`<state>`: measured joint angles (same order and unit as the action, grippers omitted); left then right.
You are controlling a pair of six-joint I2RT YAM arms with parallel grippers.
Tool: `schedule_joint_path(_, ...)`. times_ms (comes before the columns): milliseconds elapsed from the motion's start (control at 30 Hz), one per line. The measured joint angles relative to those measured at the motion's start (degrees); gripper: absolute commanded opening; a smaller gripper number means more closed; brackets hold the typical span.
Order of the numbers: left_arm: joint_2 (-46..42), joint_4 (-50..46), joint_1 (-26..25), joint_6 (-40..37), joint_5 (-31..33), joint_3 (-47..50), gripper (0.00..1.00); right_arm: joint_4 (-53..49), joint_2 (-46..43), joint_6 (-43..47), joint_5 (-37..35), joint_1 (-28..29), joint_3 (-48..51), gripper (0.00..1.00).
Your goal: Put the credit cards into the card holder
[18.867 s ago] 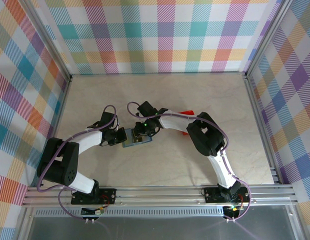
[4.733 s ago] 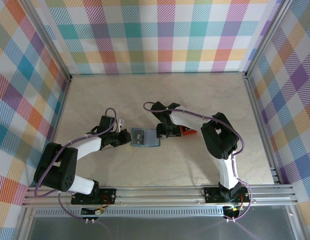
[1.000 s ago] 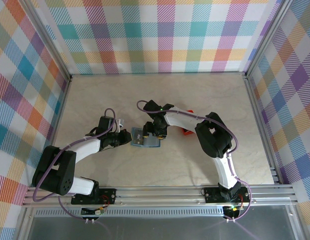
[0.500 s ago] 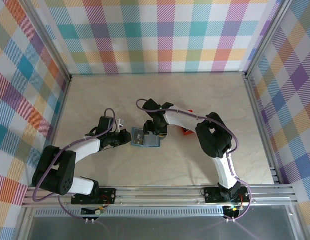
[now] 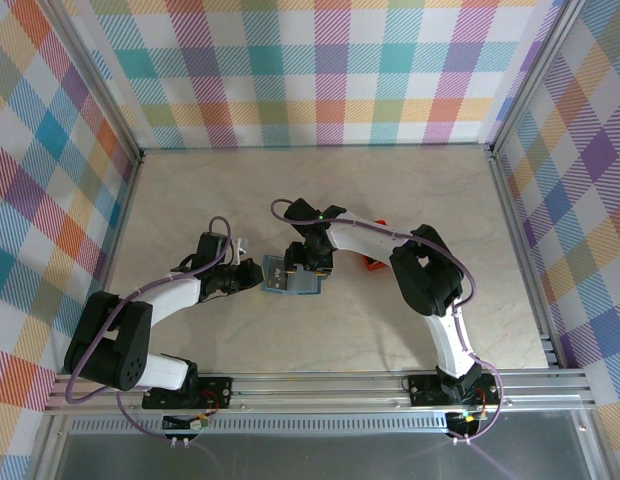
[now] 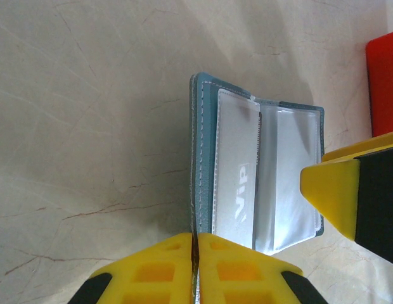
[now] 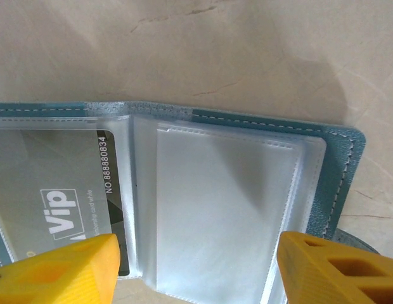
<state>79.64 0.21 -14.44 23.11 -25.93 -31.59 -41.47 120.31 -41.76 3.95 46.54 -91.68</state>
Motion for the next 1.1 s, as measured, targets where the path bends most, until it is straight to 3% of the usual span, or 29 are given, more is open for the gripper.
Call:
schedule_joint_path(900, 0.00, -0.02, 0.00, -0.02, 0.00, 0.00, 0.10, 5.92, 1.79, -2.91, 7.21, -0.50, -1.18, 0.63)
schedule_joint_path(1100, 0.00, -0.02, 0.00, -0.02, 0.00, 0.00, 0.10, 6.05, 1.79, -2.99, 5.95, -0.50, -1.18, 0.63)
